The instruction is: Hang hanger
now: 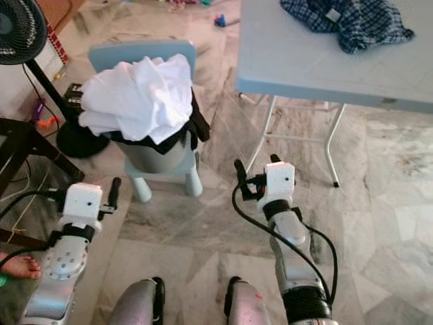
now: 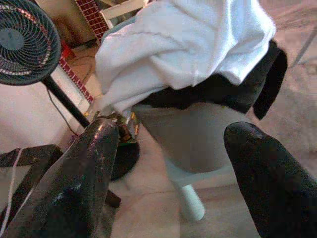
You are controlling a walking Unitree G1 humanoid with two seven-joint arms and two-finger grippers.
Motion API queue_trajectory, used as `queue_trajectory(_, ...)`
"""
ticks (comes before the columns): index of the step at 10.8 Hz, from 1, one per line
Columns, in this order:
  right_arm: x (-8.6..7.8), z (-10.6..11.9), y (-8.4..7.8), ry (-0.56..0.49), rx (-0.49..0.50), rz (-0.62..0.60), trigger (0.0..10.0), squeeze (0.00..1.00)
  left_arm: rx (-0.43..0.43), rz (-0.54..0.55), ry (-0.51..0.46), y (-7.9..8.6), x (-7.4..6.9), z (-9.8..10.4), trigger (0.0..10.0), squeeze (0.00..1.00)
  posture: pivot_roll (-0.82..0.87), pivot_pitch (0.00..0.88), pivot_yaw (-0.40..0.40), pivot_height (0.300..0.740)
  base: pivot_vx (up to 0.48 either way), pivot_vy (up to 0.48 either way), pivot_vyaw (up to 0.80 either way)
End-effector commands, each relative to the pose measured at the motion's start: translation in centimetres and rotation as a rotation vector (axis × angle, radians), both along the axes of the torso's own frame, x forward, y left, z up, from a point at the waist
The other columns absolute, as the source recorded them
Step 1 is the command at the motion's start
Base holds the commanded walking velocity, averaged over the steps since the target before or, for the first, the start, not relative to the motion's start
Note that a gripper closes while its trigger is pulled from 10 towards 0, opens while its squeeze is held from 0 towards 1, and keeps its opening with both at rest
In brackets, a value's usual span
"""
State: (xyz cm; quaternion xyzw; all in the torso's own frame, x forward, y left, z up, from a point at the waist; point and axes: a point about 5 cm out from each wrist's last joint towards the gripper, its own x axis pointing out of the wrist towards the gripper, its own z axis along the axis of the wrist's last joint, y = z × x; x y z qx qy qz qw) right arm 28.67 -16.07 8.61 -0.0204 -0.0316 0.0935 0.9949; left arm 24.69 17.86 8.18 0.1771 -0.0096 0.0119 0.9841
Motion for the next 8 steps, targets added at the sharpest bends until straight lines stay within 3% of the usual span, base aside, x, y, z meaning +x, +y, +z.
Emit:
queue_trajectory(1, -0.2, -0.2, -0.9, 0.015, -0.002, -0.026, 10.0, 0.00, -0.010, -0.014, -0.009, -0.4, 0.0, 0.4, 10.0, 0.00, 0.06, 0.255, -0.034, 0.740, 0.240, 0.000, 0.00)
queue_trajectory(7, -0.7, 0.3, -0.8, -0.007, 0.000, -0.048, 10.0, 0.00, -0.020, -0.052, 0.012, -0.8, 0.3, 0.4, 10.0, 0.00, 0.01, 0.262, -0.013, 0.740, 0.282, 0.000, 0.00)
queue_trajectory(8, -0.9, 0.2, -1.7, 0.000, -0.011, -0.079, 10.0, 0.00, -0.024, -0.069, 0.021, -1.4, 0.3, 0.2, 10.0, 0.00, 0.01, 0.272, -0.005, 0.740, 0.255, 0.000, 0.00)
